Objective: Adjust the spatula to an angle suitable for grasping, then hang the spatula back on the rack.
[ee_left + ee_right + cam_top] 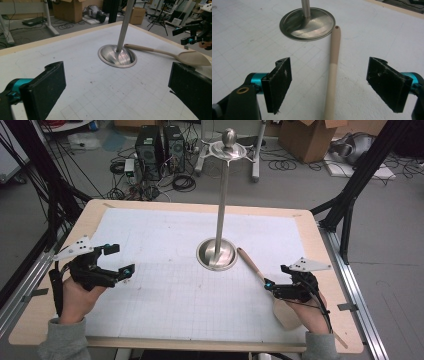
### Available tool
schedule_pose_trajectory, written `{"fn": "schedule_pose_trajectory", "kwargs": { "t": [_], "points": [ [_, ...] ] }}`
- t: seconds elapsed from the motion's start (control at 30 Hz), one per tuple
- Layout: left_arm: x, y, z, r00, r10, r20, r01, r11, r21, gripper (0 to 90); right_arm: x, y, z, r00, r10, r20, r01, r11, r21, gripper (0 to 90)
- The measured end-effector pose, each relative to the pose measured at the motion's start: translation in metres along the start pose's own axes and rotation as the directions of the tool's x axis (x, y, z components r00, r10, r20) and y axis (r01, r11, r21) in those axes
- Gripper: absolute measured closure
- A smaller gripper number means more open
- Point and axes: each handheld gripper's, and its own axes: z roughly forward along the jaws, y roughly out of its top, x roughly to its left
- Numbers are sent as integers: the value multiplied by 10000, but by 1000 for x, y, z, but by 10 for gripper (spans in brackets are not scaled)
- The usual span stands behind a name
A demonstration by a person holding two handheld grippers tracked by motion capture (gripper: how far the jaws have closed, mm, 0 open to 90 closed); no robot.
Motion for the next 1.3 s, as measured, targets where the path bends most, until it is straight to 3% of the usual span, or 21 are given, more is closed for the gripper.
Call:
{"fn": "schedule_pose_trajectory", "kwargs": {
  "t": [0.4, 1.3],
  "points": [
    [-2, 0, 5, 10000, 23, 83, -24, 10000, 65, 17, -5, -10, -6, 9992, 233, 333, -234, 9997, 6, 197],
    [-3, -1, 9, 9998, 28, 191, -32, 9998, 182, 17, -6, -17, 31, 9998, 32, 206, -60, 9905, 1375, 198]
  ]
}}
